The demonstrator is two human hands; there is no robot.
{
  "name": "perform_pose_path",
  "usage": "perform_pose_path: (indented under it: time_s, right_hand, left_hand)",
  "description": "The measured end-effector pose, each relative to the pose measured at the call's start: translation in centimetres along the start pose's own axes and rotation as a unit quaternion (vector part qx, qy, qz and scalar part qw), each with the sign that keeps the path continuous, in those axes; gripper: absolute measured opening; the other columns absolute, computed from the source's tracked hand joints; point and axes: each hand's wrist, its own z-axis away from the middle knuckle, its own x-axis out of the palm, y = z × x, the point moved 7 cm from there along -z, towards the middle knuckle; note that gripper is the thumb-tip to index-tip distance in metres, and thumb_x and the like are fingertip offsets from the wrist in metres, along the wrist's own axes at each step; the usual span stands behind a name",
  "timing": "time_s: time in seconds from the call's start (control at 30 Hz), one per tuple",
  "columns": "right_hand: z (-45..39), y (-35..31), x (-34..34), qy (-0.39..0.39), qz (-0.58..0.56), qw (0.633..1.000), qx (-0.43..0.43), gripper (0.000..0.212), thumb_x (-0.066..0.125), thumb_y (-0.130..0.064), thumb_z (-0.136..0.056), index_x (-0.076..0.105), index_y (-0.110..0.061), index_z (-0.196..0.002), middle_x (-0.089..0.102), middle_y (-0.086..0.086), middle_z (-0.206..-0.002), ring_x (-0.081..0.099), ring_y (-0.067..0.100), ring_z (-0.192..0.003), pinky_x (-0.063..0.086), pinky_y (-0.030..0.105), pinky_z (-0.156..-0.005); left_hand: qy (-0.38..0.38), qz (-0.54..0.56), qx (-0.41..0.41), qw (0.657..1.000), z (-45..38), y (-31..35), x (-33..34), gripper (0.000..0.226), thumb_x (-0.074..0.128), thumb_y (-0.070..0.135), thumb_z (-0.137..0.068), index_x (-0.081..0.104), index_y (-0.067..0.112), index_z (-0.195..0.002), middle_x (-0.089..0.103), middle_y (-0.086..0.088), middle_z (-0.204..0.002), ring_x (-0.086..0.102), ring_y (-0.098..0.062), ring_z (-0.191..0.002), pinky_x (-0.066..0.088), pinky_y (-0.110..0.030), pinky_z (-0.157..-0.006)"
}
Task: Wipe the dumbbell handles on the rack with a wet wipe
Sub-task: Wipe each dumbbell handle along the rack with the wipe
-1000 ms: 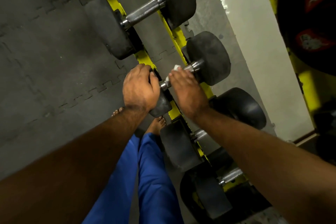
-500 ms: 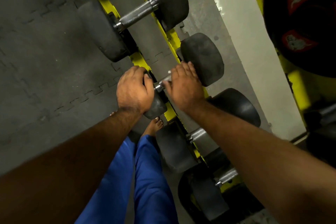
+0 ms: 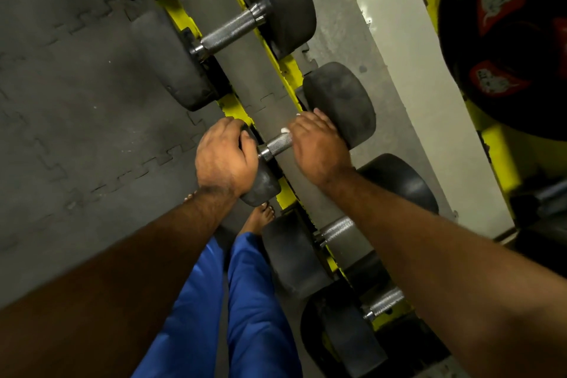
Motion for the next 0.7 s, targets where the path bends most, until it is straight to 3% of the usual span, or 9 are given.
perform_pose_path:
  time_s: [0.07, 0.17, 0.33, 0.43, 0.5, 0.63, 0.7]
  right_hand:
    - [0.4, -2.3, 1.2, -0.031, -0.009, 0.999, 0.003, 0.035, 0.044, -0.017, -0.088, 0.072, -0.007, -0.107, 0.071, 0.012, -0.111, 0.062, 0.029, -0.115, 0.034, 0.042, -0.113]
    - [1.0, -4.5, 1.6, -0.053, -0.070, 0.992, -0.089, 0.044, 0.039, -0.020, -0.084, 0.071, -0.009, -0.112, 0.070, 0.011, -0.113, 0.063, 0.028, -0.114, 0.038, 0.041, -0.111]
    - [0.7, -1.1, 0.6, -0.014, -0.050, 0.998, -0.018, 0.036, 0.046, -0.011, -0.087, 0.071, -0.007, -0.113, 0.070, 0.013, -0.117, 0.062, 0.030, -0.117, 0.038, 0.043, -0.112]
    - [2.5, -5.5, 2.2, -0.065, -0.078, 0.987, -0.123, 0.045, 0.040, -0.015, -0.087, 0.068, -0.008, -0.122, 0.066, 0.012, -0.128, 0.058, 0.029, -0.125, 0.037, 0.042, -0.111]
    - [2.4, -4.7, 1.9, -0.069, -0.055, 0.984, -0.157, 0.046, 0.039, -0.015, -0.088, 0.066, -0.009, -0.126, 0.064, 0.009, -0.132, 0.056, 0.027, -0.128, 0.038, 0.042, -0.112]
    - [2.8, -1.0, 0.3, 0.012, 0.017, 0.998, -0.059, 0.048, 0.043, -0.009, -0.090, 0.058, -0.004, -0.135, 0.057, 0.013, -0.140, 0.048, 0.030, -0.136, 0.033, 0.044, -0.116]
    - [4.6, -3.8, 1.6, 0.008, 0.055, 0.995, -0.085, 0.052, 0.035, -0.010, -0.095, 0.046, 0.000, -0.144, 0.045, 0.019, -0.150, 0.037, 0.034, -0.143, 0.030, 0.046, -0.118]
  left_hand:
    - [0.001, -0.001, 0.001, 1.000, -0.1, 0.1, -0.1, 0.032, 0.043, 0.024, -0.092, 0.065, 0.004, -0.106, 0.065, -0.012, -0.104, 0.060, -0.029, -0.095, 0.048, -0.040, -0.086]
    - [-0.001, -0.004, 0.001, 1.000, -0.2, 0.1, -0.1, 0.032, 0.044, 0.023, -0.092, 0.065, 0.004, -0.106, 0.065, -0.012, -0.105, 0.060, -0.028, -0.096, 0.048, -0.039, -0.086]
    - [0.007, 0.001, 0.006, 1.000, 0.0, 0.1, -0.1, 0.032, 0.043, 0.024, -0.092, 0.065, 0.005, -0.105, 0.065, -0.011, -0.103, 0.060, -0.027, -0.094, 0.047, -0.039, -0.085]
    - [0.015, 0.000, 0.009, 1.000, 0.0, 0.2, -0.3, 0.033, 0.041, 0.025, -0.091, 0.065, 0.004, -0.101, 0.065, -0.012, -0.100, 0.060, -0.029, -0.093, 0.046, -0.039, -0.083]
    - [0.010, -0.001, 0.006, 1.000, -0.1, 0.1, -0.2, 0.034, 0.040, 0.026, -0.091, 0.065, 0.003, -0.100, 0.065, -0.013, -0.100, 0.060, -0.029, -0.092, 0.047, -0.040, -0.082]
    - [0.008, -0.002, 0.004, 1.000, 0.0, -0.1, 0.0, 0.034, 0.040, 0.026, -0.092, 0.064, 0.003, -0.099, 0.064, -0.012, -0.098, 0.059, -0.028, -0.090, 0.047, -0.040, -0.080]
    - [0.015, -0.004, 0.009, 1.000, 0.1, 0.1, -0.1, 0.034, 0.040, 0.026, -0.092, 0.064, 0.003, -0.097, 0.064, -0.013, -0.096, 0.059, -0.029, -0.088, 0.047, -0.040, -0.079]
